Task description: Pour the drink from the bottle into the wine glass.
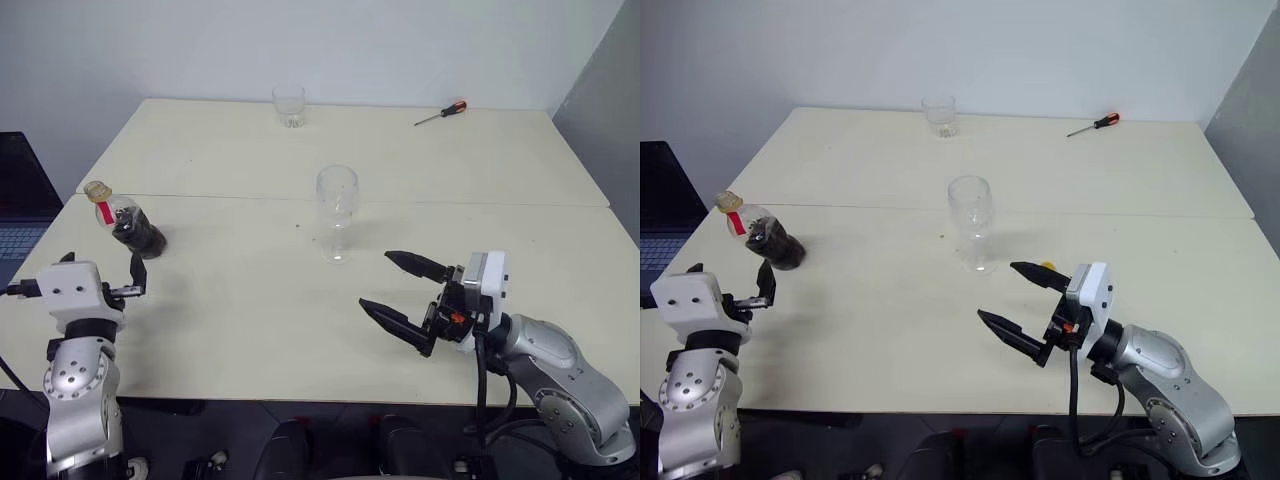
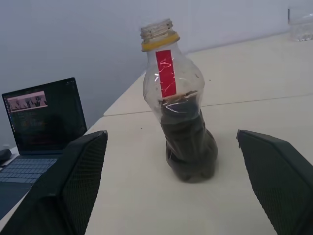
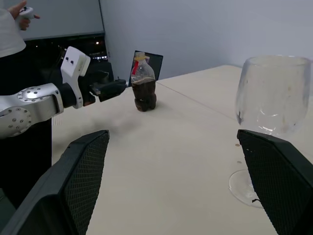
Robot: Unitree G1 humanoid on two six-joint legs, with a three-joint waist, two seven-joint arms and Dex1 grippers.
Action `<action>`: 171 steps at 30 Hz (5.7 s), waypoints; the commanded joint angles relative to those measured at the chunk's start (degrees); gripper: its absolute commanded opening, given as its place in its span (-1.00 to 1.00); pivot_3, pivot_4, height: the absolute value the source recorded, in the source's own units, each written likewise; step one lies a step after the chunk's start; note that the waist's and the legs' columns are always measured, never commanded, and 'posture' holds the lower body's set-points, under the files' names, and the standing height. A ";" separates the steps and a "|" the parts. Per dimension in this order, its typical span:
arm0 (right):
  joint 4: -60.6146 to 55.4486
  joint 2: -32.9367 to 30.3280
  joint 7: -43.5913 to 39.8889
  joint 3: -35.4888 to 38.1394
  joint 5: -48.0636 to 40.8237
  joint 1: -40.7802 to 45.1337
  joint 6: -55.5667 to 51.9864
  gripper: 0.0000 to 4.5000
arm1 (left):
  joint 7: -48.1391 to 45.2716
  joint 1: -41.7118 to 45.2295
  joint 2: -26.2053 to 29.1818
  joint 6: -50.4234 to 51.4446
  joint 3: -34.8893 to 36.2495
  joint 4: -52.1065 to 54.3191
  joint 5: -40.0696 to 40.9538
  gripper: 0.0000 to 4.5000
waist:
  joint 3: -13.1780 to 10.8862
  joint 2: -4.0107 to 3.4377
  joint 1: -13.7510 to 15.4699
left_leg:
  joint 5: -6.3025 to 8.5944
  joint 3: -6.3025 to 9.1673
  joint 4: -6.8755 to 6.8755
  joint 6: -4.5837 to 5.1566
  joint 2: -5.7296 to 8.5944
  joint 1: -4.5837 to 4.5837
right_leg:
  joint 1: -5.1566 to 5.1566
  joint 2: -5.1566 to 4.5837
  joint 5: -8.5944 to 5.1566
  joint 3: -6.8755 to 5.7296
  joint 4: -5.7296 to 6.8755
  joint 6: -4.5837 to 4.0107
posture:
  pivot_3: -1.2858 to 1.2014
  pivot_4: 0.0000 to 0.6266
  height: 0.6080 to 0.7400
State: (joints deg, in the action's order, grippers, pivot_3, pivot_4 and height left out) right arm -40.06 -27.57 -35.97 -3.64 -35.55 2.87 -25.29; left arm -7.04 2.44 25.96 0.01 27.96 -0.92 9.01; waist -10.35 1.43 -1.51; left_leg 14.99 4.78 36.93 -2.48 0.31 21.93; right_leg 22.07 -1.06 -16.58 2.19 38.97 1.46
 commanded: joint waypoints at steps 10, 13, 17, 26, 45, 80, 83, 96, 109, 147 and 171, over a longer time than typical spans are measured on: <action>-2.69 -0.23 2.93 1.42 -1.70 2.31 -1.70 0.99 | -3.33 13.20 3.34 -8.01 -1.39 -18.32 0.44 1.00 | 0.01 0.03 -0.02 | 0.00 0.00 0.00 0.00 0.00 0.01 | 0.02 -0.02 0.01 0.00 0.01 0.01 | 0.03 -0.52 1.00; -2.75 -0.33 3.24 1.48 -1.96 2.73 -2.02 0.99 | -4.66 16.21 3.92 -8.84 -1.97 -21.65 0.69 1.00 | 0.02 0.04 -0.01 | 0.00 0.00 0.01 0.00 0.01 0.02 | 0.02 -0.02 0.02 -0.01 0.01 0.02 | 0.03 -0.52 1.00; -2.85 -0.49 3.53 1.43 -2.59 3.24 -2.50 0.99 | -5.98 19.77 5.14 -10.38 -2.40 -26.50 0.61 1.00 | 0.03 0.06 -0.02 | 0.00 0.01 0.01 0.00 0.01 0.02 | 0.02 -0.02 0.02 -0.02 0.02 0.02 | 0.03 -0.52 1.00; -2.88 -0.71 4.02 1.58 -2.97 3.97 -3.08 0.99 | -7.91 27.11 8.85 -16.05 -2.93 -41.75 0.01 1.00 | 0.03 0.07 -0.06 | 0.00 0.01 0.01 0.00 0.01 0.05 | 0.07 -0.02 0.02 -0.03 0.03 0.02 | 0.03 -0.52 1.00; -2.29 -0.43 5.45 1.82 -2.80 4.36 -3.84 1.00 | -9.65 37.08 11.43 -23.56 -5.38 -59.04 -0.30 0.15 | 0.05 0.10 -0.10 | 0.00 -0.01 0.02 0.00 0.03 0.08 | 0.10 -0.02 0.03 -0.04 0.05 0.03 | 0.03 -0.52 1.00; 6.72 1.24 3.25 -0.38 6.62 13.82 -0.17 1.00 | -44.62 56.40 5.44 -17.22 -26.50 -48.92 -4.32 0.14 | 0.03 0.17 -0.24 | -0.02 -0.08 0.16 0.01 0.09 0.49 | 0.33 0.24 0.04 -0.16 0.10 0.02 | 0.03 -0.52 1.00; 8.24 1.90 3.51 -0.14 7.27 15.14 -0.29 1.00 | -46.96 61.20 4.97 -19.46 -27.59 -53.51 -5.41 0.14 | 0.03 0.17 -0.33 | -0.02 -0.13 0.15 0.01 0.10 0.51 | 0.36 0.24 0.04 -0.15 0.09 0.03 | 0.03 -0.52 1.00; 15.06 3.71 2.19 -0.84 11.82 23.27 2.24 1.00 | -46.91 72.37 5.82 -37.42 -35.38 -66.88 -17.88 0.14 | 0.02 0.18 -0.40 | -0.04 -0.21 0.37 0.00 0.13 1.08 | 1.15 0.24 0.04 0.02 0.53 0.02 | 0.03 -0.52 1.00; 17.10 5.53 2.74 -0.46 13.57 23.73 2.95 1.00 | -41.83 77.32 6.89 -46.36 -39.73 -70.80 -26.68 0.14 | 0.02 0.18 -0.38 | -0.03 -0.24 0.61 0.03 0.14 1.12 | 1.17 0.25 0.04 0.04 0.68 0.03 | 0.03 -0.52 1.00; 19.49 7.94 2.81 -0.71 16.85 23.91 4.97 1.00 | -25.64 85.02 11.01 -58.90 -52.17 -73.24 -44.98 0.14 | 0.02 0.18 -0.40 | -0.02 -0.25 0.89 0.03 0.16 1.20 | 1.19 0.27 0.02 0.00 0.92 0.05 | 0.03 -0.52 1.00; 19.48 8.27 2.54 -0.53 17.43 23.42 5.28 1.00 | -12.89 89.08 12.52 -59.06 -59.85 -74.17 -54.72 0.14 | 0.02 0.18 -0.39 | -0.02 -0.27 0.90 0.03 0.17 1.21 | 1.21 0.27 0.02 0.00 0.93 0.06 | 0.03 -0.52 1.00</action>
State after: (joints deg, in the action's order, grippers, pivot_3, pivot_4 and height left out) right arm -19.44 -19.48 -33.47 -4.79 -17.78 25.90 -21.71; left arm -21.94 88.39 37.07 -59.14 -32.01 -75.28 -45.62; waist -10.34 1.61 -1.90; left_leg 14.97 4.50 37.83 -2.44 0.48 23.14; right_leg 23.28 -0.79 -16.56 2.20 39.90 1.52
